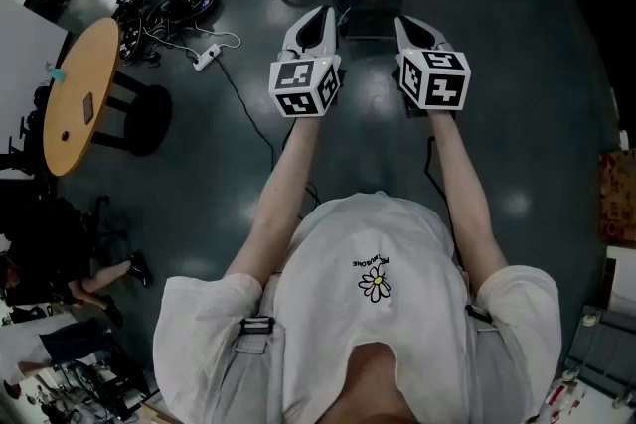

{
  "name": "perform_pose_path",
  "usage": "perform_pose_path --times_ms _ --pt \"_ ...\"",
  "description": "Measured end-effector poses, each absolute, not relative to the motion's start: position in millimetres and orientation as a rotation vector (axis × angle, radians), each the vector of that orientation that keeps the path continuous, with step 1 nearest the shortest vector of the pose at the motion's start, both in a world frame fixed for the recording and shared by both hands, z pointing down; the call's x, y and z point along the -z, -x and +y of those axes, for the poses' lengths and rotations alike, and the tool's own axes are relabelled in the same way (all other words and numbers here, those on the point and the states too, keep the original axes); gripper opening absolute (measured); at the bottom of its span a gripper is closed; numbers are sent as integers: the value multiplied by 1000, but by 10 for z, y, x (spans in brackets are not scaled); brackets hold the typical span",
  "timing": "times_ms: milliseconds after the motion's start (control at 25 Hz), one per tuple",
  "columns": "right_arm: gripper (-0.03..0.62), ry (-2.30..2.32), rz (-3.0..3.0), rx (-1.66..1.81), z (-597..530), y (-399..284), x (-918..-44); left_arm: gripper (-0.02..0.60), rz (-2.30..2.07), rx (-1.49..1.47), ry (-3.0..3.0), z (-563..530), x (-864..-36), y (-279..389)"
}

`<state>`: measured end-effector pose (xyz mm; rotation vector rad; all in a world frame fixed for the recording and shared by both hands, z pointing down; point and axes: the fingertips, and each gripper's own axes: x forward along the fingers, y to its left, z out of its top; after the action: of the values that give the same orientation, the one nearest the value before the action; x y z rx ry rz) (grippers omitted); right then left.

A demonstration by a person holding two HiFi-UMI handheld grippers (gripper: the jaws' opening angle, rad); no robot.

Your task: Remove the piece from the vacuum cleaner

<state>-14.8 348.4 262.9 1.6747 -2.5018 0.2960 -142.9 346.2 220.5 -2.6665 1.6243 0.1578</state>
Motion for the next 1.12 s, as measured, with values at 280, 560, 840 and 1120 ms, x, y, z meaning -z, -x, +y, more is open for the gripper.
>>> perform_pose_path --times_ms 280,560,840,1120 --pt "25 -1676 -2519 -292 3476 160 -2583 0 1629 -143 2680 3431 -2259 1439" --pt "25 -1692 -2527 -320 3469 131 -2660 0 1648 -137 2686 3415 -2340 1470" --pt "26 -1692 -2545 -357 3435 -38 -2680 0 1673 -129 2681 3368 -2369 1373" --pt "26 -1662 -2585 -419 3490 -239 -2905 0 1718 -73 2663 3500 -2581 1299"
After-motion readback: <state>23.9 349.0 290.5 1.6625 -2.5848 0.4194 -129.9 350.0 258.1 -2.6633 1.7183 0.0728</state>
